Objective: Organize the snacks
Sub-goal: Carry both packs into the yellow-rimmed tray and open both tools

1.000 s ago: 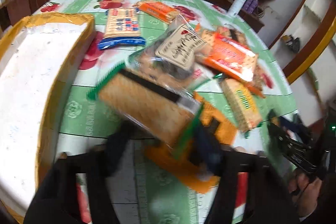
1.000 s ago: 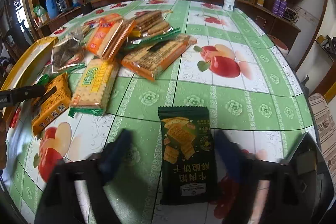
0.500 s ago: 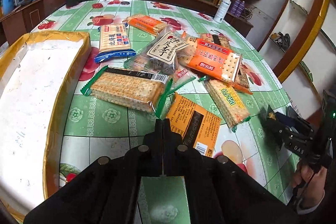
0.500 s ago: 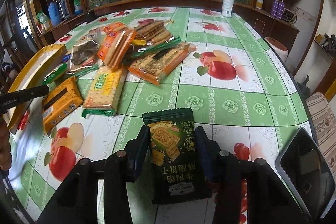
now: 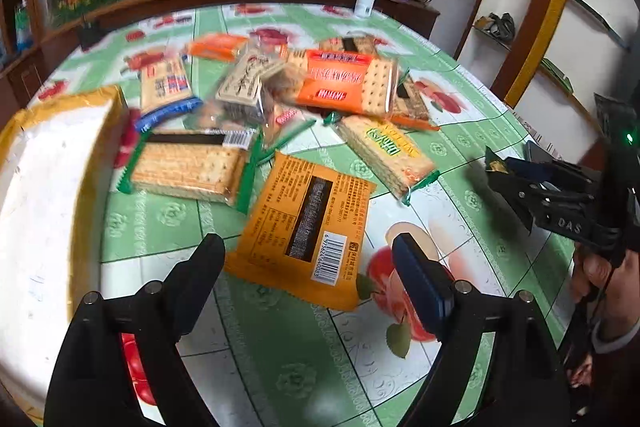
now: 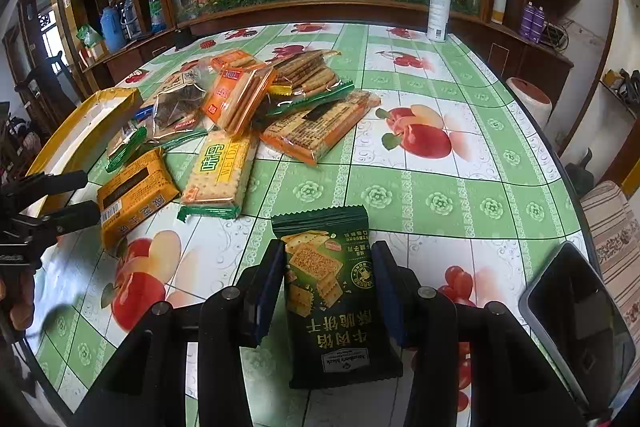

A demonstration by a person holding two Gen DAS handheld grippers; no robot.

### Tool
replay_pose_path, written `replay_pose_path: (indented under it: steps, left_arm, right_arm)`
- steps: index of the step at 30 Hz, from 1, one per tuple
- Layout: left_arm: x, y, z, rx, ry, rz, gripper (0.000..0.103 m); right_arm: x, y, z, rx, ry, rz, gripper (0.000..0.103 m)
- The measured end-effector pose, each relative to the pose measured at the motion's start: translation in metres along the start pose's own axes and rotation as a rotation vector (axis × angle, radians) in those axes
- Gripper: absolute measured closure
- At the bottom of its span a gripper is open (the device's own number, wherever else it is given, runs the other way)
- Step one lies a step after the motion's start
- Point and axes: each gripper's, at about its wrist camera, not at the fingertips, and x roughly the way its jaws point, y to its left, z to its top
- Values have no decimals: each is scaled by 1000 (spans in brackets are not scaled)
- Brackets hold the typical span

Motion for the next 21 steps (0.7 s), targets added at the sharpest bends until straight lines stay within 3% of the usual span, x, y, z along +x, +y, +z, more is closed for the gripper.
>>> replay_pose_path:
  steps: [8,9,10,16,21]
  left_arm:
    - [30,-10,-1,71,83,76,21]
    - [30,-14,-3,82,72,90,24]
    - [28,-17,-4,92,60,83,35]
    - [19,-22,-12,87,23,151,35]
    - [-23,-21,-20,60,-65,178,35]
  right_arm:
    - [-4,0,0,5,-11,4,57]
    - [-5,1,1,4,-11,5,57]
    - [-5,2,1,5,-13,9,57]
    - [-15,11,4,-2,-39,24,57]
    - [-28,23,11,-12,-69,67,57]
